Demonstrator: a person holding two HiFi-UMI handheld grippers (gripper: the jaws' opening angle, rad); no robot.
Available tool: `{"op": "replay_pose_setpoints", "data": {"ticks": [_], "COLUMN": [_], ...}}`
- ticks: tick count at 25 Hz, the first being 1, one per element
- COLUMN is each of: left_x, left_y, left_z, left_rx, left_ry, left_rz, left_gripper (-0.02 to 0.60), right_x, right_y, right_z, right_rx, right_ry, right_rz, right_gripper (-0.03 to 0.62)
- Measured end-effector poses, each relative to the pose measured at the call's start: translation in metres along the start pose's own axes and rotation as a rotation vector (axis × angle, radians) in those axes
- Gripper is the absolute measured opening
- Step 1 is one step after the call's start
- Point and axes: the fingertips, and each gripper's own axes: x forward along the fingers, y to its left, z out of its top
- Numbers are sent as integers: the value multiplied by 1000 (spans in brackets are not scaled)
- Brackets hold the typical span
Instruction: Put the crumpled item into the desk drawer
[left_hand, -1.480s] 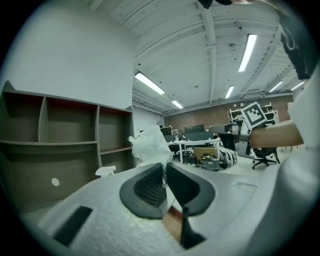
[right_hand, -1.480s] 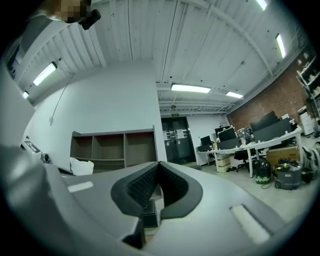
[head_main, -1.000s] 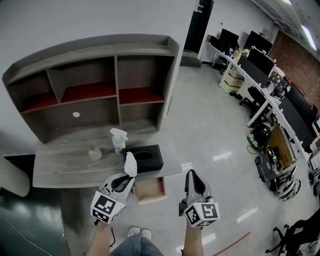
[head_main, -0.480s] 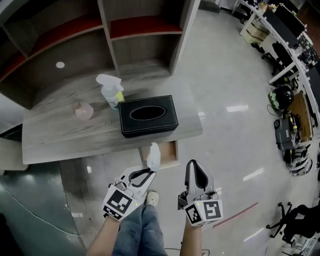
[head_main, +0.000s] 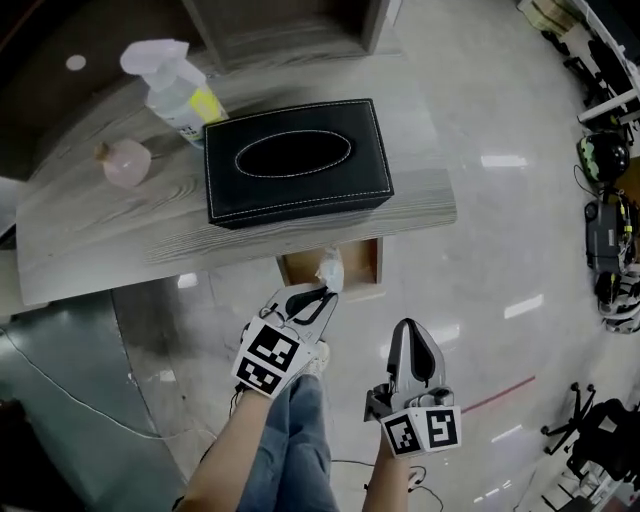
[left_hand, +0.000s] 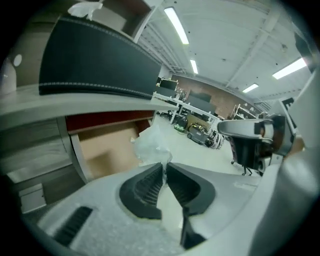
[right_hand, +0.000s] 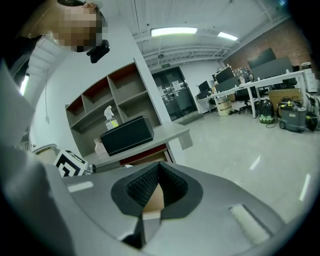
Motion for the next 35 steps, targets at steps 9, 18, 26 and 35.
{"op": "replay_pose_setpoints", "data": {"ticks": [9, 18, 26, 35], "left_x": [22, 8, -63, -171], "left_y": [13, 9, -16, -31], "left_z": [-14, 0, 99, 284], "left_rx": [-78, -66, 4, 185], "left_ry": [31, -6, -158, -478], "left_rz": [-6, -11, -1, 71], "left_gripper": [126, 160, 101, 28], "right_x": [6, 7, -2, -21], "right_y": [-10, -3, 29, 82], "right_z": [-6, 14, 100, 258], "right_rx": [27, 22, -26, -154], "right_ry": [12, -17, -106, -313], "right_rz": [5, 15, 37, 87], "right_gripper": [11, 12, 11, 11]}}
